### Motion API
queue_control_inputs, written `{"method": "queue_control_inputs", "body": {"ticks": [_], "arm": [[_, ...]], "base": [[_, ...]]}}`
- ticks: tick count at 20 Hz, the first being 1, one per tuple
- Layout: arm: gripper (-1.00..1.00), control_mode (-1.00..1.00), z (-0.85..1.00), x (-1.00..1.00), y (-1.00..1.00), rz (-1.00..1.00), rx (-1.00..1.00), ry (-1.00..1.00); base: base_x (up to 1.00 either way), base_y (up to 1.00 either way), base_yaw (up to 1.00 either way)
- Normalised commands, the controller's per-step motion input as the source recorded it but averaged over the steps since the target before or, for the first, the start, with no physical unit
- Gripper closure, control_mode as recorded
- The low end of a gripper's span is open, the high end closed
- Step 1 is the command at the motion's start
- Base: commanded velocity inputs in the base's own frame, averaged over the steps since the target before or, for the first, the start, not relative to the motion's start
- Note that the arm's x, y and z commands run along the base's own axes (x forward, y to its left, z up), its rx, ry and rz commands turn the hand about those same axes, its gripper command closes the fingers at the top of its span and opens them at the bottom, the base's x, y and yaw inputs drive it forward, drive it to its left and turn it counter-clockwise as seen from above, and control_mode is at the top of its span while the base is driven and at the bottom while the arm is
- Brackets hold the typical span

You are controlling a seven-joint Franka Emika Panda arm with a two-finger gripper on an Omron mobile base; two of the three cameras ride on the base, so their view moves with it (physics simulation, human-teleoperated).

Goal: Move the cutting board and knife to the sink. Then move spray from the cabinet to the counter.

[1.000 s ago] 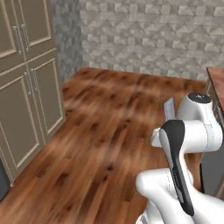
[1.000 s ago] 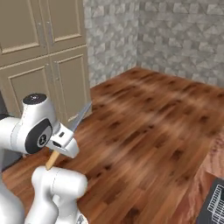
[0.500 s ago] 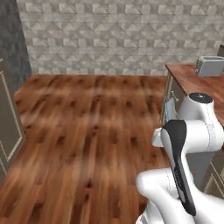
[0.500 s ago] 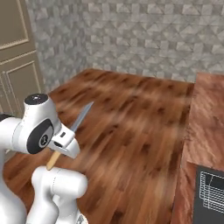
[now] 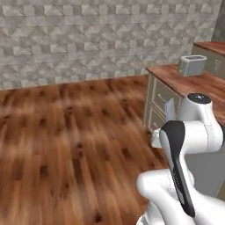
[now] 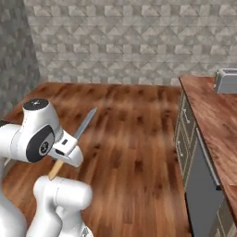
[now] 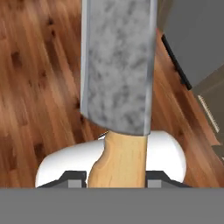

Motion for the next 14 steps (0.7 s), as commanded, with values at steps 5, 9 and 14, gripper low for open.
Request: {"method": "queue_control_inputs", "body": {"ticks": [5,9,14], "arm": [[1.00,1.00,0.00,0.00,0.00,0.00,0.00,0.00],[1.00,1.00,0.00,0.00,0.00,0.00,0.00,0.00],[1.00,1.00,0.00,0.00,0.00,0.00,0.00,0.00]], "base": [[0.31,0.09,-0.83],[0.01,0.00,-0.93],[0.00,-0.02,-0.94]]}}
